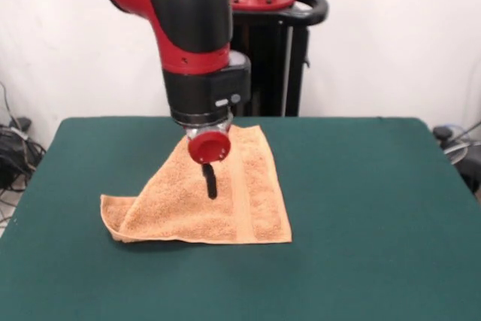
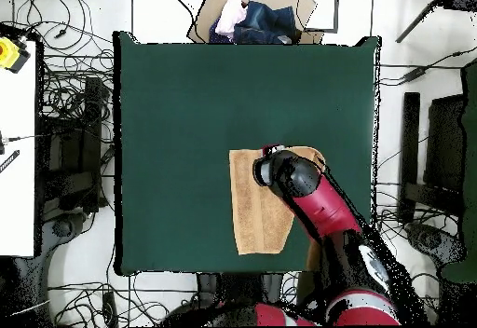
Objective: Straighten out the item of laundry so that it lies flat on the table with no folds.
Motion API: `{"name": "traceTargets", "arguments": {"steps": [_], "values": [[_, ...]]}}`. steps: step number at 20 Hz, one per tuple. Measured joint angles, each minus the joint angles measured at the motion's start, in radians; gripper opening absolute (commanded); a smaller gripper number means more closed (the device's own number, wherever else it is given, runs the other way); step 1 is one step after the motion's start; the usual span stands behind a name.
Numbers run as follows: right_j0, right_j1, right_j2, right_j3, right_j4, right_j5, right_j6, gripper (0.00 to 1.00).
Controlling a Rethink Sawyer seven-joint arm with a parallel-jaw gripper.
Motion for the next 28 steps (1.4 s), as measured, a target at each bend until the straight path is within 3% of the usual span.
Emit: {"name": "traceTargets", "arguments": {"steps": [15,28], "values": [[-0.166,0.134,0.266,0.101,-0.008,-0.151,0.000,1.00],[-0.193,0.144,0.312,0.124,-0.008,-0.187,0.000,1.00]]}}
